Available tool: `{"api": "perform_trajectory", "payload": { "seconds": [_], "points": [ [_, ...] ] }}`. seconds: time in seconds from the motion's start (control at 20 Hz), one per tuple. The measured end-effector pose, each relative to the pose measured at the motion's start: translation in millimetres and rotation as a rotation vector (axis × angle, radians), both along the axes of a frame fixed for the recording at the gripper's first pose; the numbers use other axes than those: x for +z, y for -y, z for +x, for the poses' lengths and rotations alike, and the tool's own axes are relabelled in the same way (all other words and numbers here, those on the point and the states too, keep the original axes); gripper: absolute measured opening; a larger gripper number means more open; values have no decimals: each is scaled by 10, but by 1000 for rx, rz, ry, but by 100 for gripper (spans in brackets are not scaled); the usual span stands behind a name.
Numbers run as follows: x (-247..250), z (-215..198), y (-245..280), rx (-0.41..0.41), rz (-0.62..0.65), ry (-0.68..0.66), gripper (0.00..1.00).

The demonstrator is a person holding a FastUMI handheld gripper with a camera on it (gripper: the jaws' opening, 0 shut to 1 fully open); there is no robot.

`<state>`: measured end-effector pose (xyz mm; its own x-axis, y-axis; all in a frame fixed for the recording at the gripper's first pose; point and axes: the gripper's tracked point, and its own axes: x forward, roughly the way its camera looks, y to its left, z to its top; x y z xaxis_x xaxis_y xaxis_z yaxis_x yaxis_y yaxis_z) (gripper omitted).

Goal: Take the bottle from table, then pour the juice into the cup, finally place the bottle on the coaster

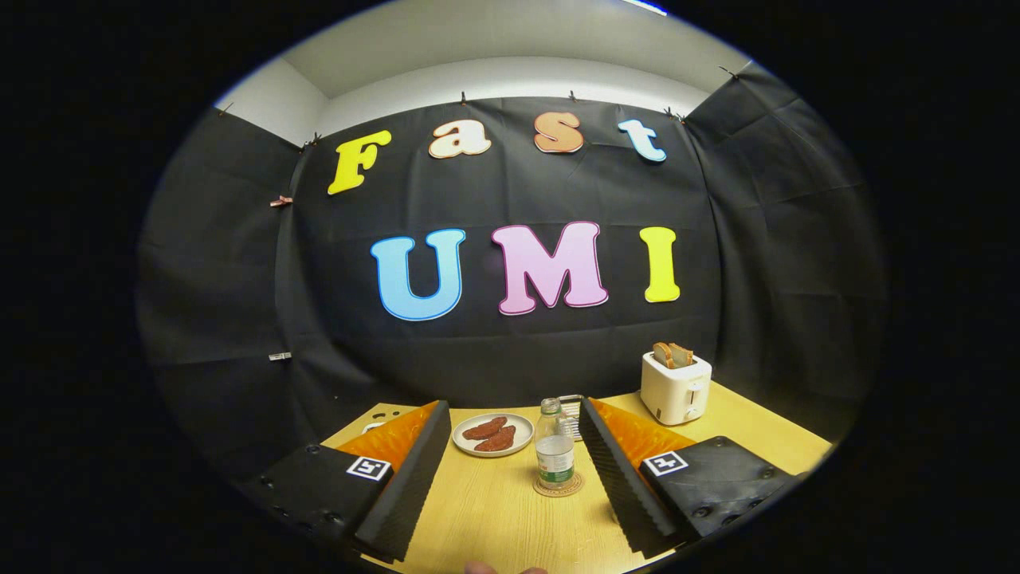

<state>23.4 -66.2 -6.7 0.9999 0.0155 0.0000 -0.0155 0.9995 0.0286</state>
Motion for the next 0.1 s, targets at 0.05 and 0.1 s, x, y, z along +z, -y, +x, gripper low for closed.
{"api": "perform_trajectory", "payload": {
  "seconds": [0.05, 0.1],
  "points": [
    [30, -18, 26, 0, 4, 3, 98],
    [61, -28, 50, -2, 7, 5, 98]
  ]
}}
